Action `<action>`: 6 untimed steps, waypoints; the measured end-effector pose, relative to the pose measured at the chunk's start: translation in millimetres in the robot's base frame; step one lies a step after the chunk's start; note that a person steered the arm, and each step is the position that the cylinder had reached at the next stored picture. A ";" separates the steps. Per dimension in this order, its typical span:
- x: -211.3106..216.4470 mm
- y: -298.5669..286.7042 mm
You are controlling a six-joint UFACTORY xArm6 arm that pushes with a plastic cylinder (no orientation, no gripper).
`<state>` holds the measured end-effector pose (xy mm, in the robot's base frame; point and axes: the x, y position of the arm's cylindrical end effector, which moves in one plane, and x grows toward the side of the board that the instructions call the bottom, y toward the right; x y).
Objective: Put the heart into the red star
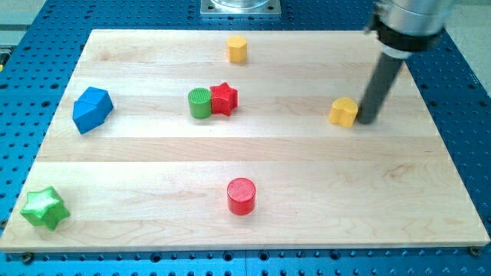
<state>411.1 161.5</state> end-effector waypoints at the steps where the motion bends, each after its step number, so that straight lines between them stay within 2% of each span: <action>1: -1.0 -97.1; 2: 33.7 -62.1; 3: 18.2 -87.9; 5: 15.5 -129.2; 6: 24.8 -95.5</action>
